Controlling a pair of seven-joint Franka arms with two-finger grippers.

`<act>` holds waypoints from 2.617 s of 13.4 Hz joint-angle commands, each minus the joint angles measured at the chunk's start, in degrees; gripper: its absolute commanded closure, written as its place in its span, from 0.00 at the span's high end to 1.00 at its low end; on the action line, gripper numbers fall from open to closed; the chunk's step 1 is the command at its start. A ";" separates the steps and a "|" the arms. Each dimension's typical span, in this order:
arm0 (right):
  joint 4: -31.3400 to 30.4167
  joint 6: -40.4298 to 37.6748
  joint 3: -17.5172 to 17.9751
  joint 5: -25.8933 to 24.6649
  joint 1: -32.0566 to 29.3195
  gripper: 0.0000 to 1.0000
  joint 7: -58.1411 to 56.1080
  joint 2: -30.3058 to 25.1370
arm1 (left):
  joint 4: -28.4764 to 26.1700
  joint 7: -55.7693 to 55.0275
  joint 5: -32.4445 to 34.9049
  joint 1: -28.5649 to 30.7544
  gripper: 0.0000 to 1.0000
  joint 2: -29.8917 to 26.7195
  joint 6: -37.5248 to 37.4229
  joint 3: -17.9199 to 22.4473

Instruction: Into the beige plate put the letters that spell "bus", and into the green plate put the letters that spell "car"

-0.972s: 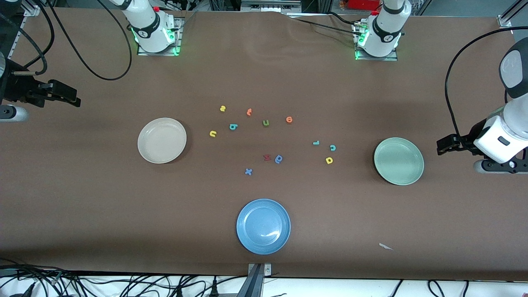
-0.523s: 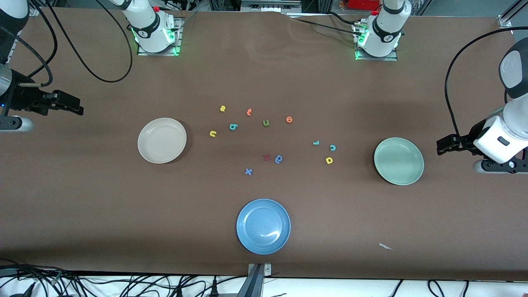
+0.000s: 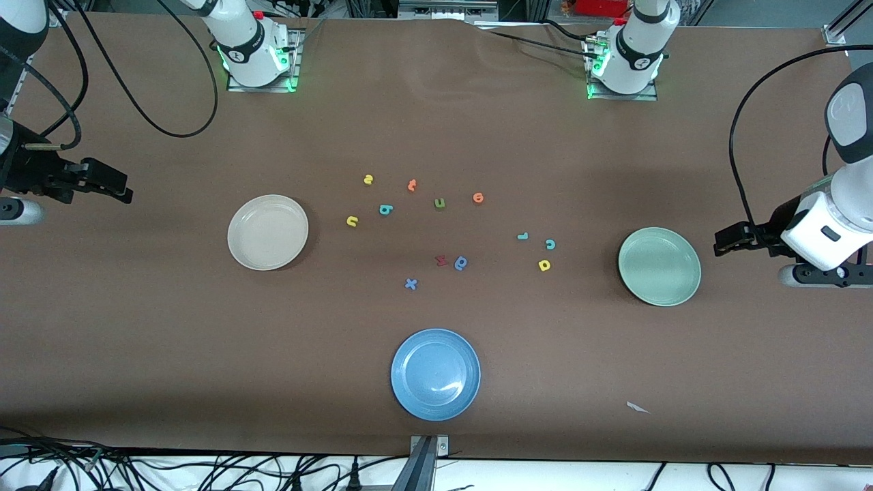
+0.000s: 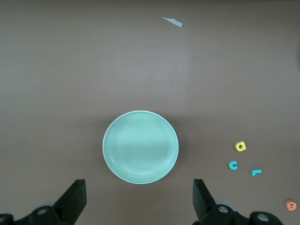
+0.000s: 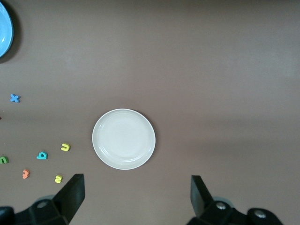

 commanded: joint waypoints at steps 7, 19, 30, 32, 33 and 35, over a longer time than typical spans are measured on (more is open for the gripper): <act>0.09 1.38 -0.19 -1.16 -0.66 1.00 -0.65 -0.03 | -0.54 0.90 -1.56 -0.28 1.00 -0.42 0.18 0.57; 0.35 1.47 -0.28 -0.19 -0.66 1.00 -0.74 1.11 | -0.54 0.28 -1.64 -0.63 1.00 0.10 0.18 0.48; 0.35 1.56 -0.36 -0.63 -0.74 1.00 -0.74 1.99 | -1.85 -7.71 -2.69 -6.25 1.00 3.18 0.27 0.48; 0.35 1.56 -0.36 -1.07 -0.66 1.00 -1.43 1.99 | -3.69 -9.29 -5.67 -7.13 1.00 3.44 0.36 0.48; 0.44 1.65 -0.36 -0.99 -0.74 1.00 -2.66 1.99 | -5.01 -9.91 -6.56 -7.65 1.00 3.45 0.62 0.48; 0.26 2.00 -0.36 -1.16 -0.66 1.00 -3.20 2.08 | -7.29 -10.61 -6.57 -9.41 0.98 3.71 1.15 0.48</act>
